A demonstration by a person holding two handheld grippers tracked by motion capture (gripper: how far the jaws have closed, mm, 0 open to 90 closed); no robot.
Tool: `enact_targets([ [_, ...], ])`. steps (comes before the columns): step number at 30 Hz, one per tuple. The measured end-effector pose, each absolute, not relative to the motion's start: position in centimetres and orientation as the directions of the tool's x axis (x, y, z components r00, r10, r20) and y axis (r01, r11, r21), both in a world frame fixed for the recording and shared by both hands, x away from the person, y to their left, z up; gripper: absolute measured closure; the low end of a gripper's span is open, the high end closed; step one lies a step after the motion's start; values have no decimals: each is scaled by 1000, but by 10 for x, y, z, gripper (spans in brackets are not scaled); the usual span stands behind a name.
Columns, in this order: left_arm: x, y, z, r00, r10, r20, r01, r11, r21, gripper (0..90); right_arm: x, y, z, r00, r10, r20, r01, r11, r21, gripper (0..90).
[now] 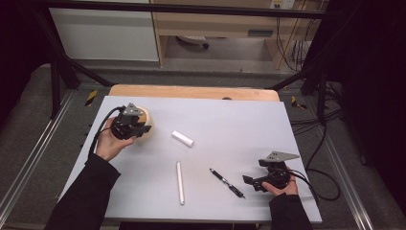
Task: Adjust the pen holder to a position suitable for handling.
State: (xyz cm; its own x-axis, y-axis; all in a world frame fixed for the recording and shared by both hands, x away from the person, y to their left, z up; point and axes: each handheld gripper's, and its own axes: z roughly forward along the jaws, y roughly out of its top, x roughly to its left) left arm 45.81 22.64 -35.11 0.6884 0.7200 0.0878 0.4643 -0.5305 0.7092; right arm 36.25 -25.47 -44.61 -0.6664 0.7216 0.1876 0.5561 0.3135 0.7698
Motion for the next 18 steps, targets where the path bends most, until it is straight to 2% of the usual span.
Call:
enact_targets([
  [18,419,207,-351,715,698,45,468,-526,710,782,363,-255,-446,-667,722,183,555,317,769,9],
])
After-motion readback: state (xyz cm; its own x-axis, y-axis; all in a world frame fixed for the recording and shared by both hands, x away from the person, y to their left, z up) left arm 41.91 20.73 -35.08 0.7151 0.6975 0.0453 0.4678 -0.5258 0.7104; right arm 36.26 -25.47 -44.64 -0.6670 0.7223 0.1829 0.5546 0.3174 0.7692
